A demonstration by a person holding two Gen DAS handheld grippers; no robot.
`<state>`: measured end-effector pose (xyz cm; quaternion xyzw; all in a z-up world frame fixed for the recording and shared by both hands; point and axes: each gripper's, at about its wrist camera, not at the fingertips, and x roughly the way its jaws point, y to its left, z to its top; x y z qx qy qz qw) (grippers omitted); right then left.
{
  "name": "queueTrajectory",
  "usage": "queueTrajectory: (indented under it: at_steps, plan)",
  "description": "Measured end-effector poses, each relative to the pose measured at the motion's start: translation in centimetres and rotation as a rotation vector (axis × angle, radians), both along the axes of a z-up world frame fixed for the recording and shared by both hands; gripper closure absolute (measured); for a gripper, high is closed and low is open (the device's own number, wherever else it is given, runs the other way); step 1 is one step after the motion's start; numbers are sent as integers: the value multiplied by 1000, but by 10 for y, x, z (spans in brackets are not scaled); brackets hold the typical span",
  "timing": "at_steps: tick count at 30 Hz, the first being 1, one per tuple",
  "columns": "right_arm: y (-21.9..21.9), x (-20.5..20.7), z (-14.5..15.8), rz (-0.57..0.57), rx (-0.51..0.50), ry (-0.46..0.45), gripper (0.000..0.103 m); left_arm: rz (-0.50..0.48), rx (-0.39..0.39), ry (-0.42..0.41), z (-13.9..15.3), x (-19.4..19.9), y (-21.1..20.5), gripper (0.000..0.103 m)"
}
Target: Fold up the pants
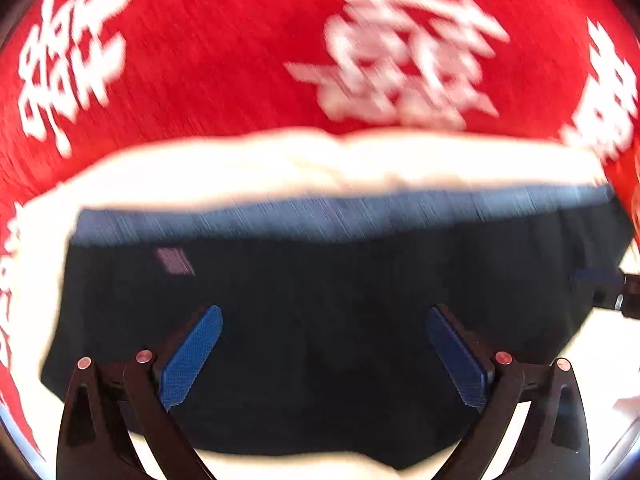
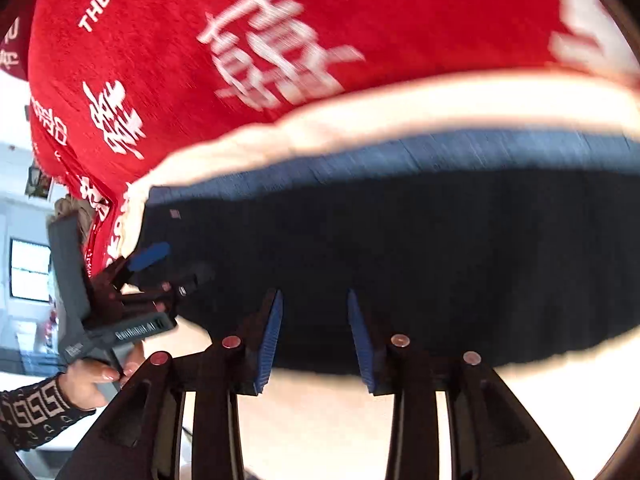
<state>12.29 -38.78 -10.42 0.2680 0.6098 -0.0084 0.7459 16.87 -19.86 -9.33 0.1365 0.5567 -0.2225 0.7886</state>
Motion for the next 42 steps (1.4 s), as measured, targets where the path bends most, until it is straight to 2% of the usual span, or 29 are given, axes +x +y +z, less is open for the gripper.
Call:
queueTrajectory:
  at_steps: [3,4,6,7,8,10,12,16,18,19,22,24,28,32,36,38,40,41,42]
  plan:
    - [11,49,-19,30,13,-4,64,75,67,-75,-6,42,6,0]
    - [15,61,-29,37,23,2,64,105,112,-81,-16,54,11,0]
    - [30,80,-53,67,10,39,64,151,178,-42,-43,74,24,0]
    - [33,81,-59,86,-13,63,64,163,182,-24,-54,78,32,0]
    - [35,85,-66,102,-36,75,66,162,141,-57,-53,77,36,0]
    - [30,89,-67,117,-85,22,68,126,161,-96,-52,73,33,0]
    - [16,89,-65,96,-135,16,70,122,163,-111,-49,68,33,0]
    - [-41,84,-61,-21,-282,65,70,124,157,-102,-48,69,35,0]
    - [-68,76,-59,-72,-433,135,67,125,164,-86,-55,79,30,0]
    - [-85,68,-55,-122,-455,155,67,127,167,-76,-55,82,30,0]
    - [-120,37,-30,-270,-337,100,67,137,183,-47,-45,81,27,0]
    - [-122,19,-12,-273,-344,88,61,127,183,-50,-30,81,16,0]
    - [-114,-18,7,-274,-307,58,58,60,146,-69,-16,34,-19,0]
    - [-108,-63,8,-355,-210,75,58,2,103,-10,-6,-7,-59,0]
    - [-107,-105,7,-430,-167,96,58,11,57,74,-13,-39,-97,0]
    - [-124,-122,5,-465,-148,97,58,4,46,92,-20,-57,-114,0]
    - [-129,-132,0,-507,-144,119,58,-19,67,87,-30,-70,-126,0]
    - [-131,-134,-2,-528,-131,121,58,-33,103,96,-40,-77,-133,0]
    - [-135,-138,-4,-557,-94,114,58,-26,113,91,-46,-83,-135,0]
